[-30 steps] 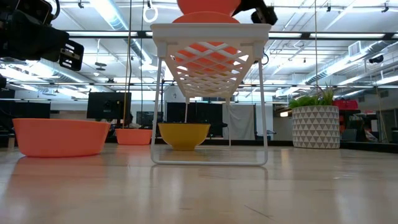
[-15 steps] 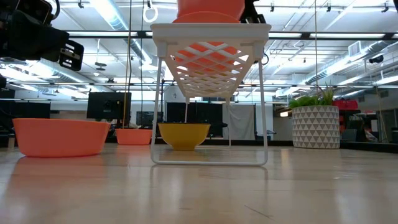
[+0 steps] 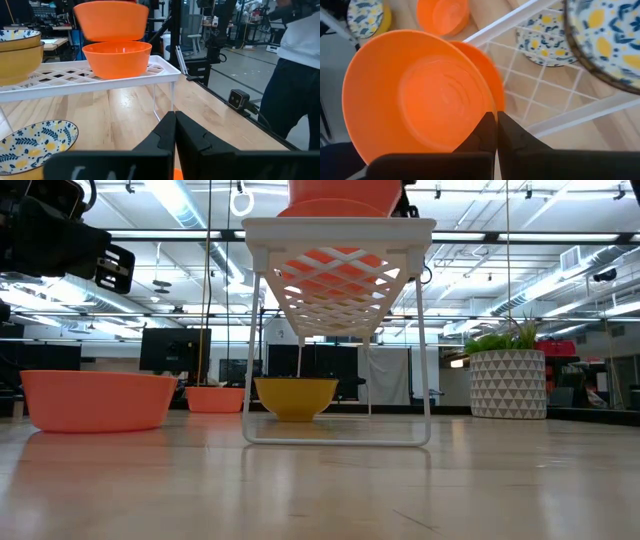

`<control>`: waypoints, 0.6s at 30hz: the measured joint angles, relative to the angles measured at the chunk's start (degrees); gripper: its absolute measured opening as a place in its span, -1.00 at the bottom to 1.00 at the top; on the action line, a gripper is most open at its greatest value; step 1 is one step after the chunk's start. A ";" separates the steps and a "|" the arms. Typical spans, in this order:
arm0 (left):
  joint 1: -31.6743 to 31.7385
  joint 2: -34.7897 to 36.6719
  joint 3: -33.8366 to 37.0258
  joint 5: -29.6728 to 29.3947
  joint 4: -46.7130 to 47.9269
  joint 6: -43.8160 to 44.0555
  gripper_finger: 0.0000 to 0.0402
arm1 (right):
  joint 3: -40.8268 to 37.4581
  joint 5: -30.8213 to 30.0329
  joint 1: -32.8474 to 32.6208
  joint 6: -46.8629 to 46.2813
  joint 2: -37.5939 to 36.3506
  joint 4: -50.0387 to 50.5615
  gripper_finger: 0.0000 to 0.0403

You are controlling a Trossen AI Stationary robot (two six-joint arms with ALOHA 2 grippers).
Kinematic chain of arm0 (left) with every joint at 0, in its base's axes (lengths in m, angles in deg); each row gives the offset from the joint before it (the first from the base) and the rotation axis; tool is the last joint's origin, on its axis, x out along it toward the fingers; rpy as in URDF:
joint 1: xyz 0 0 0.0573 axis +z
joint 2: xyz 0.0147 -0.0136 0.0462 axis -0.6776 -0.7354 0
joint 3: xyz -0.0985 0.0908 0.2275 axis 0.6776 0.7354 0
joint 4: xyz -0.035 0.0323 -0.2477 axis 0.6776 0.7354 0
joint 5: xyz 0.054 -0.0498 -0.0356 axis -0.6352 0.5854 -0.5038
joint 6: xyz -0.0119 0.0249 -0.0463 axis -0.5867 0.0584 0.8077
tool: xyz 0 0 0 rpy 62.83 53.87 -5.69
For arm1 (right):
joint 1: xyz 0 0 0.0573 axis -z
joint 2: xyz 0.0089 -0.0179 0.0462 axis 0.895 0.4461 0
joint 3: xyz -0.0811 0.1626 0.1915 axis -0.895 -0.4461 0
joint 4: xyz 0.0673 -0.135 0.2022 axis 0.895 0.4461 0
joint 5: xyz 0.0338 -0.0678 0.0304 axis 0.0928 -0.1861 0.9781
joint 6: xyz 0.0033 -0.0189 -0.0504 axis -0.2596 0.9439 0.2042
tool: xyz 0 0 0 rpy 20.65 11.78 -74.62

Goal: Pick & Place Mini bowls
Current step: Stack the orange bowl on top of the orange bowl on the shelf

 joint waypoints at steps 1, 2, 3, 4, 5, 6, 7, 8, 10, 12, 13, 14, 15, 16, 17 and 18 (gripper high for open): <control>-0.02 0.00 0.00 0.00 0.00 0.00 -0.93 | 0.51 0.08 -0.11 0.27 0.00 0.24 -1.00; -0.02 -0.01 0.00 0.00 0.00 0.00 -0.93 | 0.93 0.55 -0.17 0.43 0.00 0.22 -1.00; -0.02 0.01 0.00 0.00 0.00 0.00 -0.93 | 1.38 0.99 -0.20 0.59 0.00 0.22 -1.00; 0.00 -0.01 0.00 0.00 0.00 0.00 -0.93 | 1.75 1.00 -0.16 0.61 0.00 0.22 -1.00; -0.01 -0.01 0.00 0.00 0.00 0.00 -0.93 | 2.06 0.94 -0.17 0.61 0.00 0.25 -1.00; 0.00 0.00 0.00 0.00 0.00 0.00 -0.93 | 2.47 0.93 -0.18 0.62 0.00 0.35 -1.00; -0.02 0.00 0.00 0.00 0.00 0.00 -0.93 | 2.79 0.89 -0.17 0.77 0.00 0.47 -1.00; -0.01 -0.01 0.00 0.00 -0.01 0.00 -0.93 | 3.04 0.86 -0.20 1.05 -0.02 0.66 -1.00; 0.00 0.00 0.00 0.00 0.01 0.00 -0.93 | 3.53 0.89 -0.43 1.54 -0.02 1.69 -1.00; 0.00 0.01 0.00 0.00 0.00 0.00 -0.93 | 4.08 1.06 -0.59 1.85 -0.02 3.08 -1.00; -0.02 0.01 0.00 0.00 0.00 0.00 -0.93 | 4.42 1.07 -0.72 1.88 -0.02 3.42 -1.00; 0.00 -0.01 0.00 0.00 0.00 0.00 -0.93 | 4.68 1.09 -0.74 1.99 -0.02 3.85 -1.00; 0.00 0.00 0.00 0.00 -0.02 0.00 -0.93 | 5.04 1.10 -0.74 2.10 -0.02 4.51 -1.00; 0.00 -0.01 0.00 0.00 -0.01 0.00 -0.93 | 5.47 1.07 -0.71 2.10 0.00 5.12 -1.00; 0.00 0.00 0.00 0.00 0.00 0.00 -0.93 | 5.92 1.07 -0.69 2.11 0.00 5.35 -1.00; 0.00 -0.01 0.00 0.00 -0.01 0.00 -0.93 | 6.32 1.07 -0.66 2.27 0.00 5.34 -1.00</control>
